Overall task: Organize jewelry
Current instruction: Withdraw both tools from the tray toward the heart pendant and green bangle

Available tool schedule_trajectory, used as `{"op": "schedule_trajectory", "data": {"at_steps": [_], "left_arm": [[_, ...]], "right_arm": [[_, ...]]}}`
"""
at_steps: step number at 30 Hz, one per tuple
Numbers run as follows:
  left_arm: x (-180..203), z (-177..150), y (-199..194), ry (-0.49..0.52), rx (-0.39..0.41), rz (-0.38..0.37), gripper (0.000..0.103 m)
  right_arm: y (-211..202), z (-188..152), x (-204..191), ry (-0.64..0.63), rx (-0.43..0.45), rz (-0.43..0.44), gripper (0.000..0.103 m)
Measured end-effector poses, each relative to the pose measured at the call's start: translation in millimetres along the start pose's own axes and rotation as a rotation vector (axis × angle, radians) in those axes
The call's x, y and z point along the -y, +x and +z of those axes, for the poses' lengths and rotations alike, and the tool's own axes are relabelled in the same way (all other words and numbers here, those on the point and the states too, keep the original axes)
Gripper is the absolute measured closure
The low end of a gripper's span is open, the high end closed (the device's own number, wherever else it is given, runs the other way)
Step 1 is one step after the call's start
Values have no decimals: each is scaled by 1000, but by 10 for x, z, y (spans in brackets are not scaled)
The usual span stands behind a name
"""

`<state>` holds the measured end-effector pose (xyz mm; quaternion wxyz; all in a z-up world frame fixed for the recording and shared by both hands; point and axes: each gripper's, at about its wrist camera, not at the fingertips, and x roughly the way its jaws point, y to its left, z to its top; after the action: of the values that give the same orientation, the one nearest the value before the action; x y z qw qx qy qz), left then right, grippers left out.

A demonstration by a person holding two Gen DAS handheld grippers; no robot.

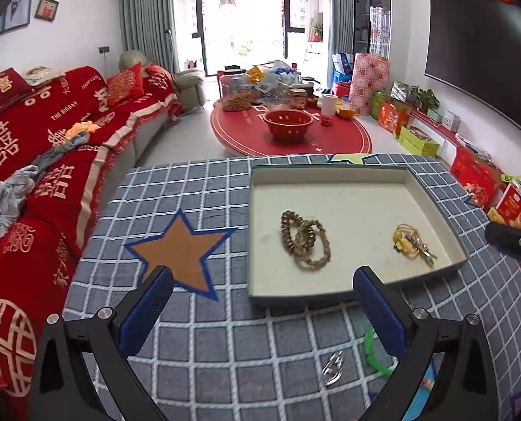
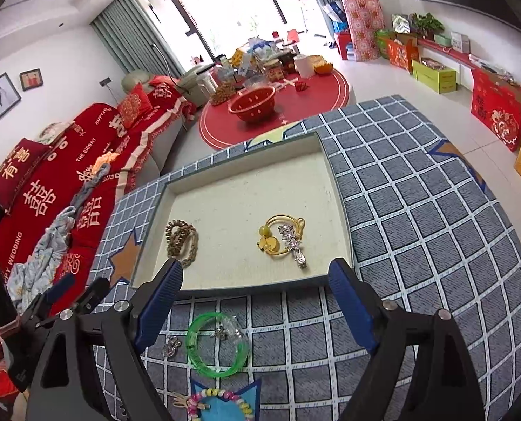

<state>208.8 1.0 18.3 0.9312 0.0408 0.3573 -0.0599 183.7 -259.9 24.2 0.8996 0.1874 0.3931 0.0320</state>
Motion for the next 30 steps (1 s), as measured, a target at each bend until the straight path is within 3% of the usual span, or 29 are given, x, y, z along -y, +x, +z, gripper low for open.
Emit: {"op": "schedule_trajectory", "data": {"at_steps": [4, 8, 19, 30], "left_arm": [[-60, -203, -175, 0, 8, 4, 0], [-116, -407, -235, -7, -14, -1, 0], [-142, -838, -146, -10, -118, -20, 0], [-28, -908, 5, 7, -160, -40, 0]], "right_arm": [[-161, -116, -45, -7, 16, -17, 16], [-175, -242, -49, -2, -71, -21, 16], [-78, -727, -40, -11, -204, -33, 15], [174, -920, -52, -14, -290, -95, 15]]}}
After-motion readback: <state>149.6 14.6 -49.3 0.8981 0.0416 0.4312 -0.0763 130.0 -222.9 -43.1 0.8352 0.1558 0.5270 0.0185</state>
